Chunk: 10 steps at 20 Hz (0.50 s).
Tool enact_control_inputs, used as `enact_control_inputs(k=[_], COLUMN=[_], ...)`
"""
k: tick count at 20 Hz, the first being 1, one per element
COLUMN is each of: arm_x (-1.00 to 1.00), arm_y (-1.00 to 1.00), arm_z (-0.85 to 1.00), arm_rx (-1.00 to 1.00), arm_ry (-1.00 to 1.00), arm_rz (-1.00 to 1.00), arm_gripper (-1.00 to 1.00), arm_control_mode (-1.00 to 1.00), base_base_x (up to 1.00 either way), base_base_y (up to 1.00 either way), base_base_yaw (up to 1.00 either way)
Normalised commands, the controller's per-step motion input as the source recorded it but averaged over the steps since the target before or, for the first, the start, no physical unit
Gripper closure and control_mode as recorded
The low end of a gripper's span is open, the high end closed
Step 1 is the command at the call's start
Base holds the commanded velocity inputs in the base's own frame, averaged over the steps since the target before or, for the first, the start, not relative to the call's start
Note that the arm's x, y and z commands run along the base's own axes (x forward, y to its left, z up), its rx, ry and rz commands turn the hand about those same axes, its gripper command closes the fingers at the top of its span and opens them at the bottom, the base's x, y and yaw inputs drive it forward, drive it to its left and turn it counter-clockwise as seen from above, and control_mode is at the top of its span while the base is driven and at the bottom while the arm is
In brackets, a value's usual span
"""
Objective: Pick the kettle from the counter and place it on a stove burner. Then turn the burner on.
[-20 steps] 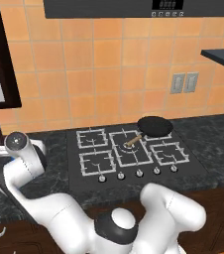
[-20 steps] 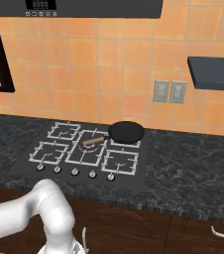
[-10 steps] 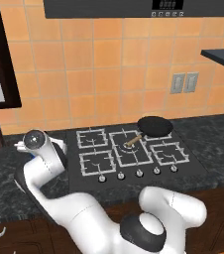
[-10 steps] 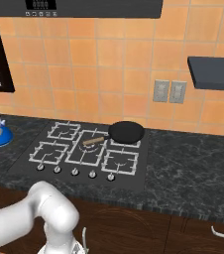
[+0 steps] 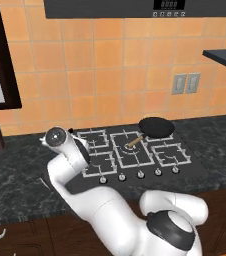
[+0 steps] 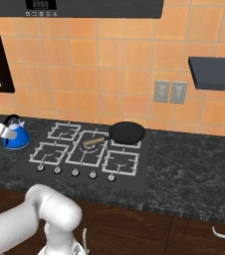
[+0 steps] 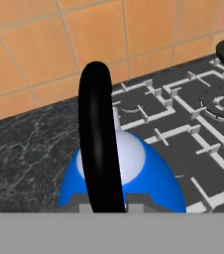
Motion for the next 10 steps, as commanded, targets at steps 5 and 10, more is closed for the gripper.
enact_control_inputs(k=[5,10], arm_x=[0.01,0.15], arm_y=[-0.63,-0.37], arm_z=[0.02,0.00], arm_rx=[0.00,0.00], arm_ry=[0.00,0.00], arm_rz=[-0.12,-0.08], arm_gripper=[1.00,1.00], arm_control_mode=[-1.00,-1.00], base_base_x=[0.00,0.00], base_base_y=[0.00,0.00], base_base_yaw=[0.00,0.00])
